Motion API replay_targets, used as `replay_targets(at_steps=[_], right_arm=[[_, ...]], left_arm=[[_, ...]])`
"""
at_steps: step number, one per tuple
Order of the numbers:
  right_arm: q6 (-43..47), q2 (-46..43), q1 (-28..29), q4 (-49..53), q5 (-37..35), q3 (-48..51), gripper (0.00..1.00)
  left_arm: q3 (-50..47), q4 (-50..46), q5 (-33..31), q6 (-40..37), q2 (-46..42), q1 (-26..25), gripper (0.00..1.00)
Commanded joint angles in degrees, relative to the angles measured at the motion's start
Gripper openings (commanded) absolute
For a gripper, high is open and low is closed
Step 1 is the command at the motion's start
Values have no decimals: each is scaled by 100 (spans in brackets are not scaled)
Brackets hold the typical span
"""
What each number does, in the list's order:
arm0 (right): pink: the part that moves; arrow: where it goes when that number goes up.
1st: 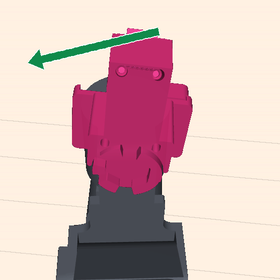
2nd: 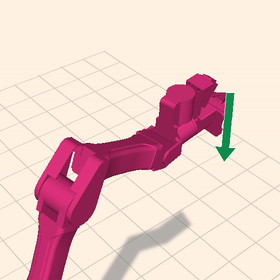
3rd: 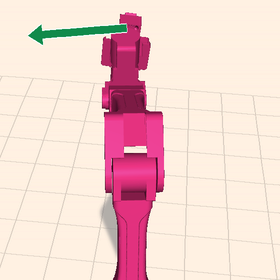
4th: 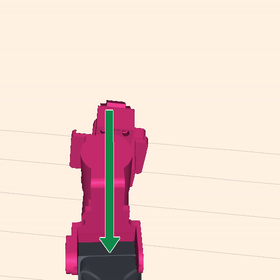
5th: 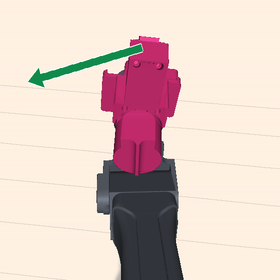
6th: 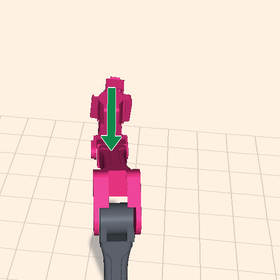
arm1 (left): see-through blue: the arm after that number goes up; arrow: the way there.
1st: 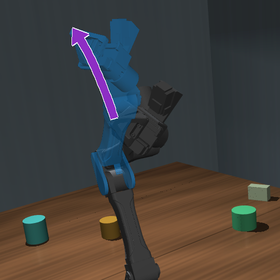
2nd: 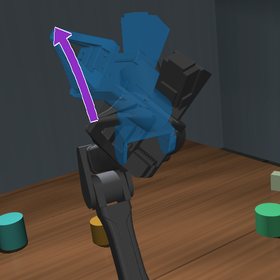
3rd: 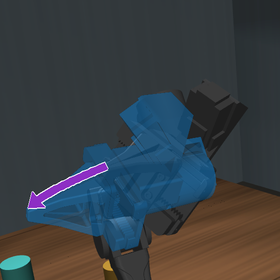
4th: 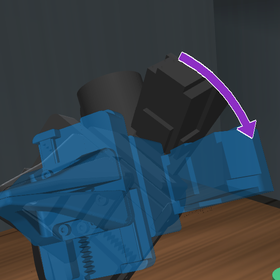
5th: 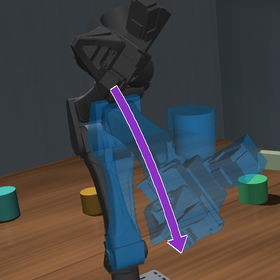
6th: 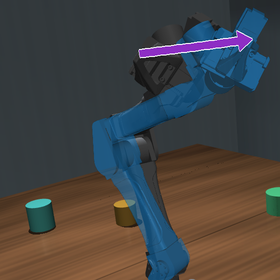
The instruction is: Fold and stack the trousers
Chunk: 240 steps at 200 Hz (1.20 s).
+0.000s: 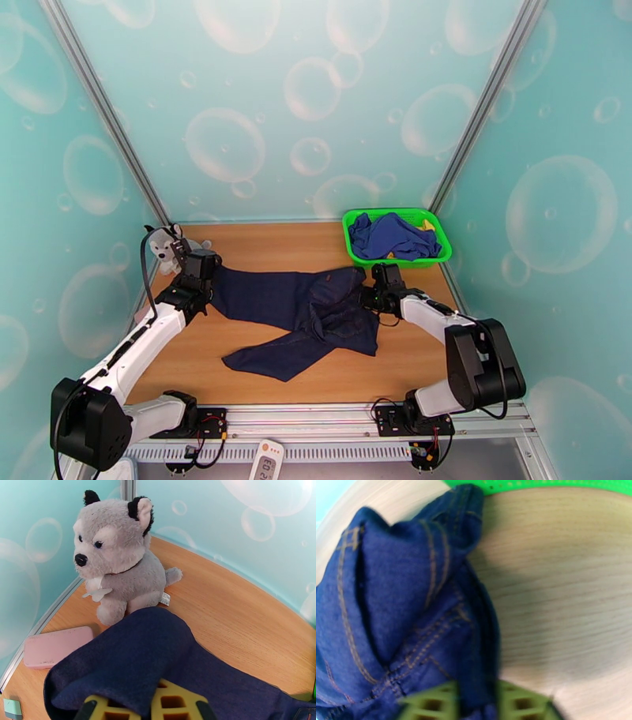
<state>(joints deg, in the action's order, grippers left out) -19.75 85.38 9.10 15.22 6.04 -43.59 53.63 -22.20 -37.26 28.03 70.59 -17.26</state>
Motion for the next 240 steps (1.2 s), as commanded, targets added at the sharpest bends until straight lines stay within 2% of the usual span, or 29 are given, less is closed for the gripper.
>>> replay_targets(at_steps=[1, 24, 53, 89, 106, 135, 166, 183, 191, 201, 208, 229, 240], right_arm=[[66, -335, 121, 197, -121, -143, 0], [78, -1143, 79, 801, -459, -164, 0], [73, -2123, -665, 1947, -449, -661, 0], [441, -2451, -1223, 3021, -958, -1821, 0], [616, -2335, -1601, 3127, -1169, -2043, 0], [530, -2149, -2470, 3009, -722, -2249, 0], [307, -2218, -2848, 2859, -829, -2176, 0], [312, -2313, -3002, 2863, -823, -2082, 0], [350, -2394, -3045, 2883, -880, -2066, 0], [383, -2455, -3046, 2922, -996, -2065, 0], [411, -2509, -3039, 2934, -1098, -2065, 0], [447, -2610, -3296, 2907, -1258, -2058, 0], [448, -2619, -3318, 2903, -1305, -2063, 0]], left_arm=[[-89, 139, 55, -111, -123, -31, 10], [-63, 106, -37, -199, -155, -28, 10], [-71, 176, -146, -319, -151, -21, 10], [-195, 564, -8, -351, 15, -26, 10], [-182, 884, 300, -440, 198, -41, 10], [200, 1457, 1148, -742, 604, -255, 7], [777, 2061, 2035, -958, 1153, -514, 5], [1242, 1724, 1983, -878, 1609, -576, 5], [1544, 1264, 1889, -791, 1868, -594, 14], [1859, 610, 1676, -680, 2150, -619, 43], [1982, 195, 1560, -629, 2278, -640, 56], [1809, -839, 1206, -398, 2059, -819, 79], [1351, -1183, 1163, -139, 1567, -957, 83]])
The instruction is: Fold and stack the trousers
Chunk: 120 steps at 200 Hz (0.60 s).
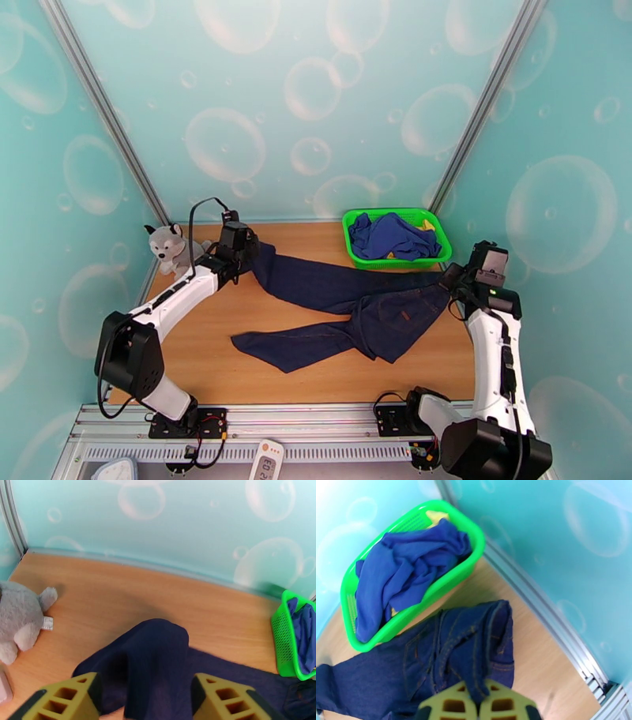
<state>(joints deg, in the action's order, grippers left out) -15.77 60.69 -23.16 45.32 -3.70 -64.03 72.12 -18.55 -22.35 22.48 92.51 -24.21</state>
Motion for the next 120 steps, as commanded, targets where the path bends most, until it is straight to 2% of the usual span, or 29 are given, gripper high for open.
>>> replay_targets(at_steps=[1, 25, 50, 62, 82, 120], right_arm=[[53, -156, -92, -109, -340, -16, 0], [84, -213, -101, -104, -503, -73, 0], [142, -206, -100, -39, -386, -175, 0], [135, -211, -101, -75, -244, -139, 0], [125, -233, -101, -148, -101, -35, 0], [180, -251, -95, -182, 24, 1, 0]], left_arm=[[-537, -1578, -321, 437, -666, -274, 83], [-1782, -1934, 324, 1206, -2142, -558, 83], [-2895, -1797, 1694, 1824, -3180, -767, 81], [-3165, -1775, 1909, 1900, -3151, -952, 80], [-3297, -1868, 1576, 1962, -2779, -1243, 79], [-3440, -1672, 1449, 2034, -2118, -1292, 75]])
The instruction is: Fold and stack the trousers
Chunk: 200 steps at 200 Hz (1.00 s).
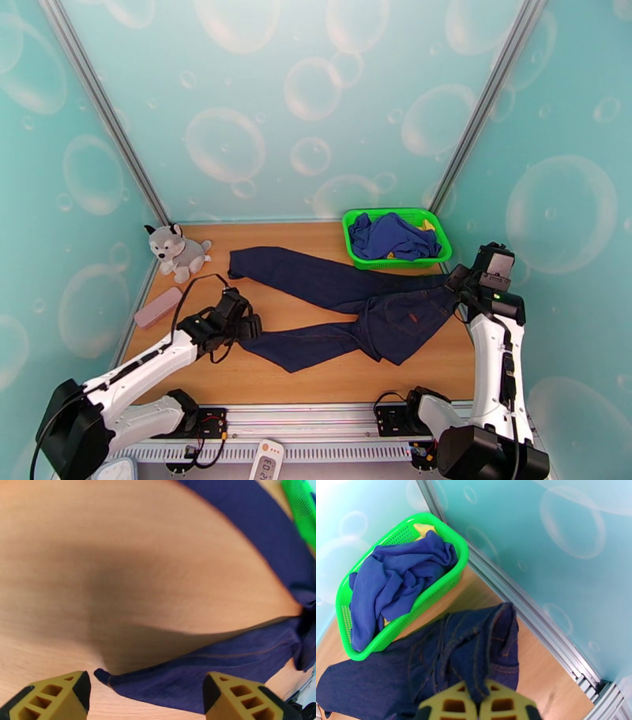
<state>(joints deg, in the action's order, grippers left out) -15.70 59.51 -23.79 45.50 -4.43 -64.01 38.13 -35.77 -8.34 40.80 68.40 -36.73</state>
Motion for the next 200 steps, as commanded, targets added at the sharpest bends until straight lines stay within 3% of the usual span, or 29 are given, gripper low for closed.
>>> replay_targets(at_steps=[1, 20, 32, 48, 71, 109, 134, 164, 200], right_arm=[[178, -137, -35, -199, 98, -4, 0], [173, -136, -37, -225, 199, 20, 0], [179, -133, -37, -237, 255, 29, 0], [179, -117, -38, -242, 276, 7, 0], [148, -123, -38, -259, 313, -6, 0], [57, -141, -143, -286, 492, 11, 0], [4, -176, -297, -238, 611, -50, 0], [83, -301, -302, -142, 119, -151, 0], [94, -519, -308, -85, -422, -141, 0]], left_arm=[[-42, 51, 46, 206, 308, -38, 75], [-51, 172, 20, 244, 565, -83, 72], [-45, 200, 5, 275, 670, -105, 63], [-58, 219, -39, 308, 702, -117, 44], [-17, 105, -267, 396, 438, -117, 0], [630, -921, -1098, 501, -560, 115, 0], [1511, -1982, -1625, 527, -926, 553, 0], [2356, -3107, -2368, 483, -986, 1109, 0], [2784, -3783, -3282, 427, -1004, 1623, 0]])
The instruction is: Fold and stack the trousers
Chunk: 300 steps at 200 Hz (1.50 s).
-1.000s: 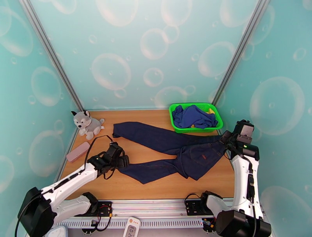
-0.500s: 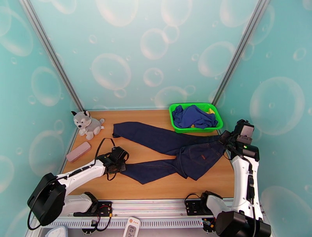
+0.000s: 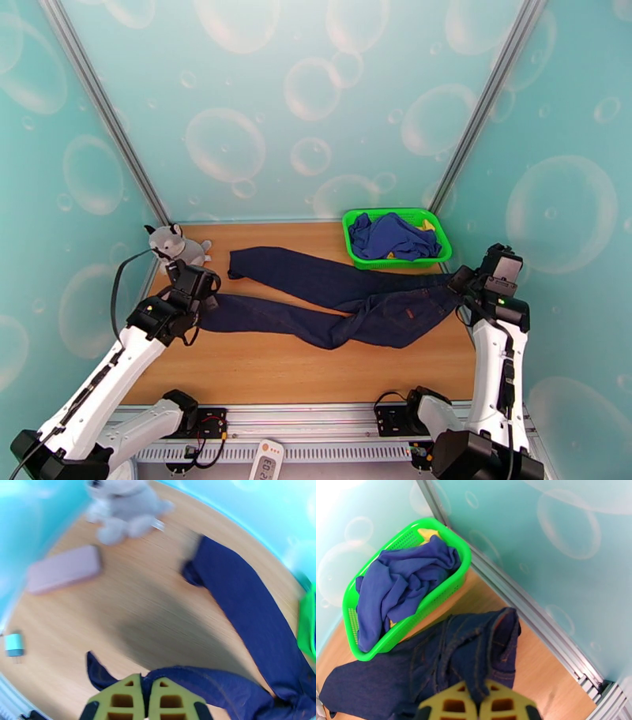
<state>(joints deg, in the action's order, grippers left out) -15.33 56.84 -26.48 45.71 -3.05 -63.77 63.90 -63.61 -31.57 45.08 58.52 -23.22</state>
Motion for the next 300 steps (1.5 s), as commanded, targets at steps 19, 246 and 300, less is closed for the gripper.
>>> replay_targets(at_steps=[19, 246, 300], right_arm=[[65, -410, -50, -6, -848, -149, 0], [-471, -244, -115, -1048, -768, 890, 0], [-459, -457, -112, -1190, -172, 1095, 0]], left_arm=[[185, -1199, -1299, 111, -140, 611, 0], [-368, 2895, 4, -1001, 2584, 1615, 67], [-2397, 2458, 1227, 175, 1187, 1689, 65]])
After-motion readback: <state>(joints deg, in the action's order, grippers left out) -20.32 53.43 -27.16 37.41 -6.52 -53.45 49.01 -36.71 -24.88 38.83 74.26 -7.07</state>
